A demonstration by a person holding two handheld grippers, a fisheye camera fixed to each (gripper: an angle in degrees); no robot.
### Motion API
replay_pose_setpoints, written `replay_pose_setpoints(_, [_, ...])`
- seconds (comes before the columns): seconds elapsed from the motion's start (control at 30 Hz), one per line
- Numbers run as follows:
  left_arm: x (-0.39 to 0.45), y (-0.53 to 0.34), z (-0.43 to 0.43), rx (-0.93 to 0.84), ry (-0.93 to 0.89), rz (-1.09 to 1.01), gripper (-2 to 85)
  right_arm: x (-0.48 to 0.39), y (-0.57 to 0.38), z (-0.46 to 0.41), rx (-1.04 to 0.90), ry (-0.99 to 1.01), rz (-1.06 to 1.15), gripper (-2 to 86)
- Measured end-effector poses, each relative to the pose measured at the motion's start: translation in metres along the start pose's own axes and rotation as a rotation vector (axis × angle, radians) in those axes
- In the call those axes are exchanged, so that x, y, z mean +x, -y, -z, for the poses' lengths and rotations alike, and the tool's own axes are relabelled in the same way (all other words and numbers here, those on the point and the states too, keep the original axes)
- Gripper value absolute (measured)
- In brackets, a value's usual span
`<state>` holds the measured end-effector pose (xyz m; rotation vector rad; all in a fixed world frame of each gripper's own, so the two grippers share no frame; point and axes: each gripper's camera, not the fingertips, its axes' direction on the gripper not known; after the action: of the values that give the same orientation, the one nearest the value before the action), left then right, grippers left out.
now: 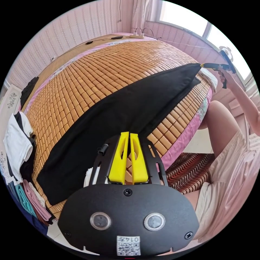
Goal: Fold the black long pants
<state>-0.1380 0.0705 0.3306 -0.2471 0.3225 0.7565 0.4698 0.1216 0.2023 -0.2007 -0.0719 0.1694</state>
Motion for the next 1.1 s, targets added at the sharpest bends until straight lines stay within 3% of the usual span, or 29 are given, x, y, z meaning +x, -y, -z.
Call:
replay_pose_setpoints(0.07, [-0.001,0.000,0.014,0.030,0.000,-0.012,-0.8,0.002,-0.004,0.008,0.019,0.031,-0.012,1.8])
replay_pose_setpoints(0.23, [0.004,-0.006,-0.015,-0.064,-0.010,-0.022,-1.0,0.033,-0.028,-0.069,-0.202,0.041,-0.173,1.9])
replay_pose_setpoints(0.33, [0.010,-0.009,-0.032,-0.102,0.016,-0.032,-1.0,0.029,-0.033,-0.068,-0.170,0.055,-0.197,1.8])
replay_pose_setpoints(0.53, [0.010,-0.009,-0.031,-0.099,0.017,-0.029,-1.0,-0.016,-0.014,-0.042,-0.103,-0.129,-0.106,0.3])
replay_pose_setpoints(0.6, [0.008,-0.009,-0.034,-0.103,0.000,-0.005,-1.0,-0.032,-0.008,-0.049,-0.069,-0.072,-0.067,0.0])
replay_pose_setpoints(0.67, [0.005,-0.008,-0.034,-0.108,-0.016,0.027,-0.9,-0.044,-0.003,-0.073,-0.134,0.009,-0.040,-0.1])
replay_pose_setpoints(0.73, [0.007,-0.008,-0.032,-0.101,-0.017,0.026,-0.8,-0.059,-0.003,-0.103,-0.238,-0.103,0.020,-0.2])
replay_pose_setpoints(0.87, [0.010,-0.013,-0.027,-0.076,-0.044,0.031,0.1,-0.062,-0.005,-0.106,-0.234,-0.162,0.029,-0.4])
replay_pose_setpoints(1.0, [-0.010,-0.032,-0.002,-0.002,-0.096,0.143,2.5,-0.060,0.003,-0.107,-0.225,-0.153,-0.022,-0.4])
replay_pose_setpoints(1.1, [-0.058,-0.063,0.018,0.017,0.076,0.326,2.6,-0.074,0.012,-0.113,-0.249,-0.194,0.026,-0.4])
